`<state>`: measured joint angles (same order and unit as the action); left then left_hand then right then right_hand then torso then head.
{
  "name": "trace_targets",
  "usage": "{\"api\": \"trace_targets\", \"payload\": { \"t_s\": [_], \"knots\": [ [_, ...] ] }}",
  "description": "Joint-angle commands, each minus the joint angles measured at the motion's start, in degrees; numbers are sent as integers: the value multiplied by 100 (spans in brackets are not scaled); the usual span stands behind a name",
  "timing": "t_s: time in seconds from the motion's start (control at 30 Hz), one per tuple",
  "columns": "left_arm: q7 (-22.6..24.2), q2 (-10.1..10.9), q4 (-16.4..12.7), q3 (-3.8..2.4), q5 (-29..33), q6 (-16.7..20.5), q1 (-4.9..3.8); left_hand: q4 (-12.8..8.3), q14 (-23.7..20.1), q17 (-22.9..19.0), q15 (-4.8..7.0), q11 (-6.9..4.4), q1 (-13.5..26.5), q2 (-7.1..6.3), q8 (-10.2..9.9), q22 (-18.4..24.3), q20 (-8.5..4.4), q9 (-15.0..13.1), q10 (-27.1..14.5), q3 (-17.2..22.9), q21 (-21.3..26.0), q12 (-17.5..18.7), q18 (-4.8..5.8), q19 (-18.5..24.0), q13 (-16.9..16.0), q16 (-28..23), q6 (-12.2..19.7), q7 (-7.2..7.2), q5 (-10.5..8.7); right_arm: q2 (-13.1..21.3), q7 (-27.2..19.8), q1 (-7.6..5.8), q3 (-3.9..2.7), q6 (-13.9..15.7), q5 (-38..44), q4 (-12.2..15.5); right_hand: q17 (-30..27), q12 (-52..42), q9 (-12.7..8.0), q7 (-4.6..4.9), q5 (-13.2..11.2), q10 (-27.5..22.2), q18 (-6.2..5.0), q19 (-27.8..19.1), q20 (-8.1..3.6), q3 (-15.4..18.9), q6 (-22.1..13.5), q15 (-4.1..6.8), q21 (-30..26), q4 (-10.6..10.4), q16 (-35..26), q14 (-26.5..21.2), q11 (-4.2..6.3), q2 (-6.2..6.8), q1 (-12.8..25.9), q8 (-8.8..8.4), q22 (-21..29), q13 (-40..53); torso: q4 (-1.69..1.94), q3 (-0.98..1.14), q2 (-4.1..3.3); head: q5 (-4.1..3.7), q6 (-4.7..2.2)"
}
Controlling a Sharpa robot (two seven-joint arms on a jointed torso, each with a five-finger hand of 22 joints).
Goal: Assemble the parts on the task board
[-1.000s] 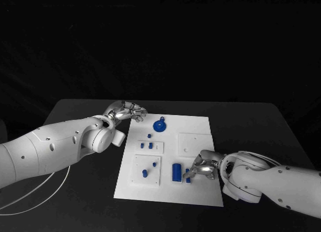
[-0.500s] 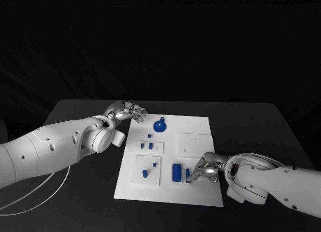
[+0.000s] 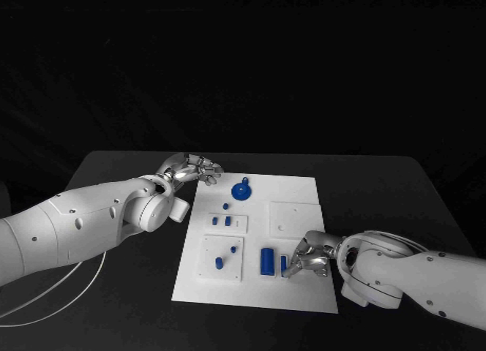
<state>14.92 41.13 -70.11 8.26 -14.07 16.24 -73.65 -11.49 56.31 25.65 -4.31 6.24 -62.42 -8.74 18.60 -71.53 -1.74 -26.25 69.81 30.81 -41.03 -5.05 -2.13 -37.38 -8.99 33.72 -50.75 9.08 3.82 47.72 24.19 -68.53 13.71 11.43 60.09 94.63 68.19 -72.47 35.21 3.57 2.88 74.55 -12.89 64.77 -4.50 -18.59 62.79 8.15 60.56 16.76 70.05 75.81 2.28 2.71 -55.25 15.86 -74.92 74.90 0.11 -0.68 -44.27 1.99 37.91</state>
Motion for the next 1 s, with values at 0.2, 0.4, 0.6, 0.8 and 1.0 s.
{"api": "trace_targets", "payload": {
  "t_s": [0.2, 0.4, 0.6, 0.8, 1.0],
  "knots": [
    [46, -7, -16, -4, 30, -67, -4, -1, 56, 8, 0, 7, -16, 57, 30, -10, 35, 10, 44, -22, 32, 25, -41, -13, 10, -33, 26, -26, -7, -20, 320, 54, 47, -125, 476, -36, 8, -34, -64, 16, -6, 59, -211, 2, 26, -84, 51, 18, -23, 1, -15, 15, 25, -117, -142, -32, -78, 312, 7, -7, -2, -5, 2],
    [45, 0, -19, -4, 30, -65, -4, -2, 57, 11, 0, 7, -19, 59, 31, -11, 35, 11, 45, -21, 33, 25, -41, -13, 10, -35, 25, -26, -6, 22, 201, 54, 47, -159, 187, -43, -4, -9, -89, 23, -7, 58, -211, 36, 63, -223, 74, 11, -32, -41, -28, 24, 19, 141, 16, -52, -68, 292, 4, -6, 1, -7, -13],
    [45, 12, -24, -3, 30, -69, -4, -3, 57, 13, 0, 7, -19, 59, 31, -13, 35, 11, 45, -21, 34, 25, -41, -14, 10, -37, 26, -26, -7, 103, -55, 52, 44, -208, -430, -44, -49, 70, -116, 32, -5, 9, -211, 104, 62, -613, 64, 11, -63, -241, -77, 23, 13, 633, 349, -86, -42, 241, 2, -3, 1, -9, -35],
    [29, 10, -6, -3, 214, -104, -3, 5, 57, 20, -2, 9, -5, 54, 31, -15, 37, 13, 43, -30, 37, 26, -38, -14, 12, -43, 26, -21, -10, 166, -844, -37, -10, -95, -1253, -241, -212, 540, -139, 112, 107, -450, -211, -30, 107, -661, -165, -48, -178, -227, -319, -156, -64, 770, 627, -198, -30, -53, -7, -7, 15, -43, -113],
    [20, 10, -3, -3, 590, -158, -4, 3, -62, 16, -56, 18, 14, 42, 32, -29, 77, 25, 23, -45, 91, 39, -26, 54, 26, -176, 37, -11, -7, 103, -2065, -239, -129, 188, -2500, -906, -272, 895, -145, 187, 159, -821, -211, -136, 158, -688, -360, -113, -289, -78, -445, -253, -135, 679, 615, -279, -10, -280, -21, -26, 65, -97, -338]
  ]
}}
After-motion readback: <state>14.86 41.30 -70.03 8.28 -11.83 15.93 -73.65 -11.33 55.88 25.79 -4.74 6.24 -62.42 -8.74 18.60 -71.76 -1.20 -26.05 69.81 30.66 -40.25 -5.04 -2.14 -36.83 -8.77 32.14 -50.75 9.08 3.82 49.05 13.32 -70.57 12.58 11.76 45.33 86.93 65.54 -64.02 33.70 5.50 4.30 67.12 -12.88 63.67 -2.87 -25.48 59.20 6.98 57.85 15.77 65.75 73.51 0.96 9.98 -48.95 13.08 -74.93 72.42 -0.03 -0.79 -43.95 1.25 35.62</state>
